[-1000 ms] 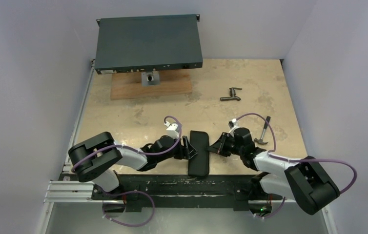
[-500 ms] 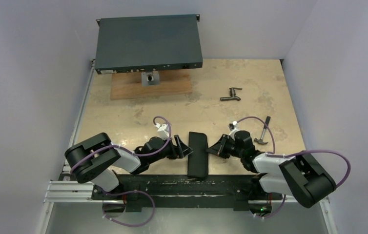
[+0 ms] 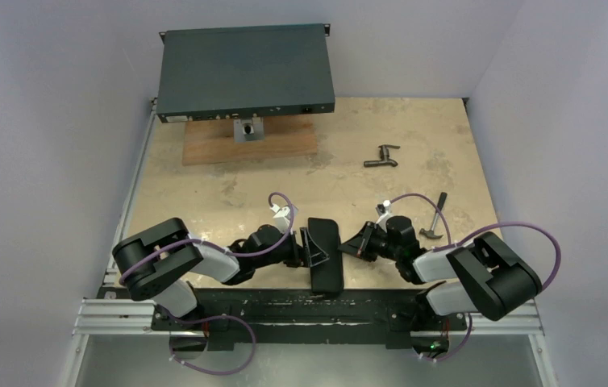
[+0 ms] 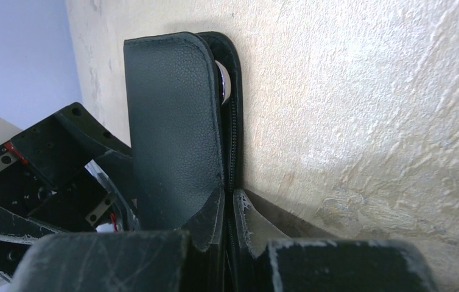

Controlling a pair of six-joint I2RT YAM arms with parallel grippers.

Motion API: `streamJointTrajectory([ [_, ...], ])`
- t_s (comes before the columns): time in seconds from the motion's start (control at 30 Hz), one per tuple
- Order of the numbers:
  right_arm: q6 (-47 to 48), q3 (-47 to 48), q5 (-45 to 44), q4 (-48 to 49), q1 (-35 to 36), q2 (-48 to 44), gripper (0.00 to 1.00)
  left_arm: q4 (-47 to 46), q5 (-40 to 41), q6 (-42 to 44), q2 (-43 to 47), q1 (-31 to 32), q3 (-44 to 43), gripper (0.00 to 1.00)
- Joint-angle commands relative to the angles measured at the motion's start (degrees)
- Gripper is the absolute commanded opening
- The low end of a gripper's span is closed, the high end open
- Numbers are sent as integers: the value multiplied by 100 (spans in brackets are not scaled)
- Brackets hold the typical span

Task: Sort the hair-cutting tools
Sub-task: Pick up the hairdressing tool bag at the center of the board.

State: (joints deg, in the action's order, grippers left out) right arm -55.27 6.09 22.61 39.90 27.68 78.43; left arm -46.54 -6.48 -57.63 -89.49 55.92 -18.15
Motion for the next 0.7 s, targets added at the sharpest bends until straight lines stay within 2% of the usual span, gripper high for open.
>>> streamJointTrajectory([
  [0.0,21,-242,-265,-53,43,494,0,355,-456,156,-451,60,-22,73],
  [0.13,-23,-314,-187,219,51,696,0,-110,-550,157,-565,59,-39,66],
  [0.23,-22,-322,-129,281,57,713,0,-238,-640,188,-622,64,-187,55],
  [0.47,163,-207,-130,-354,68,-57,0,-442,-563,212,-610,48,-198,17],
  [0.57,358,36,-121,-1072,66,-602,1,-721,-372,115,-455,-11,104,9],
  [0.6,418,139,-120,-1328,68,-814,8,-870,-353,75,-391,-52,219,7],
  [0.67,534,333,-74,-1820,63,-1243,30,-1128,-316,31,-229,-114,455,6],
])
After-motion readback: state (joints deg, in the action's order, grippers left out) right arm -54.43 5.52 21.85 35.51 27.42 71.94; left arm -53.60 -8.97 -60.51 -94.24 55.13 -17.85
